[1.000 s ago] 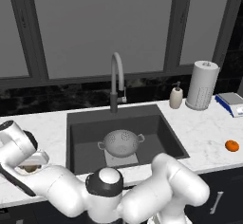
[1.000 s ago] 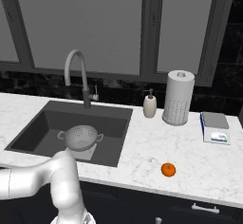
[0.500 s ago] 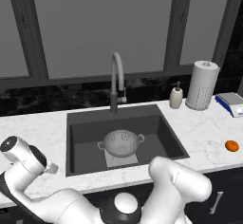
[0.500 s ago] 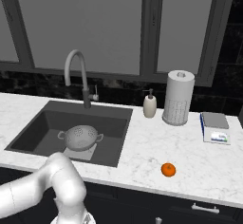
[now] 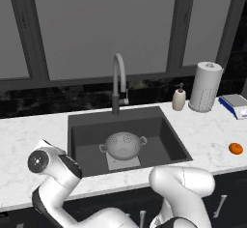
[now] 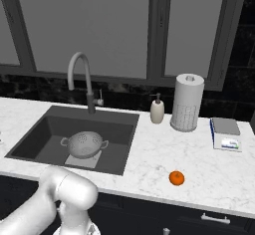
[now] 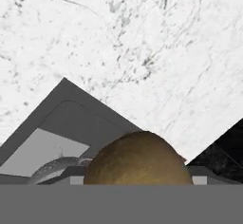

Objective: Put the colander in the sink, put the orange, kiwi in the colander, and turn on the sink faucet and pour water over the colander.

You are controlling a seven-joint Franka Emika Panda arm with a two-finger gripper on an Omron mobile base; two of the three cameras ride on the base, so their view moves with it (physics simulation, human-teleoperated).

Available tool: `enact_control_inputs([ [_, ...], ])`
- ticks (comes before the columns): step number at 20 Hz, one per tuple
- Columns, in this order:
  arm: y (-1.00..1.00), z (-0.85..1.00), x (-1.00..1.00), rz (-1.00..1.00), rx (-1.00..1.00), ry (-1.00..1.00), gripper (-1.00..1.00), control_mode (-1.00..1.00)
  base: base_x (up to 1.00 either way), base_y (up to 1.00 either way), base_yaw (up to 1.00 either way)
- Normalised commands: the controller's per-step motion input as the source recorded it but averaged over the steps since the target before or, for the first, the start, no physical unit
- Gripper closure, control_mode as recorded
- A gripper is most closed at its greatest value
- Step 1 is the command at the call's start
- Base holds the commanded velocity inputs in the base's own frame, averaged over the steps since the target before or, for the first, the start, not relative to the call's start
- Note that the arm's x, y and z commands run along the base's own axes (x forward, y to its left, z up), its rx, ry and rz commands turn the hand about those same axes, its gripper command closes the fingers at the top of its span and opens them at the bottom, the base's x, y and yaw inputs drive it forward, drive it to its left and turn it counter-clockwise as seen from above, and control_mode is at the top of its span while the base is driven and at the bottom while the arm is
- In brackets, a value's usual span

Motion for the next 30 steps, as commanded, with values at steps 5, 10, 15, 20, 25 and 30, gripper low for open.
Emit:
enact_control_inputs([
  [5,-1.00,1.00,-0.17,-0.26,0.36,-0.12,1.00,-1.00,0.00,0.00,0.00],
  [10,-1.00,1.00,-0.15,-0.24,0.44,0.01,1.00,-1.00,0.00,0.00,0.00],
  [15,-1.00,0.95,-0.33,-0.18,0.47,0.07,1.00,-1.00,0.00,0.00,0.00],
  [20,-1.00,0.52,-0.68,-0.12,0.50,0.07,1.00,-1.00,0.00,0.00,0.00],
  [25,-1.00,0.36,-0.52,-0.04,0.53,0.18,1.00,-1.00,0.00,0.00,0.00],
  [30,-1.00,0.23,-0.15,0.00,0.46,0.29,1.00,-1.00,0.00,0.00,0.00],
])
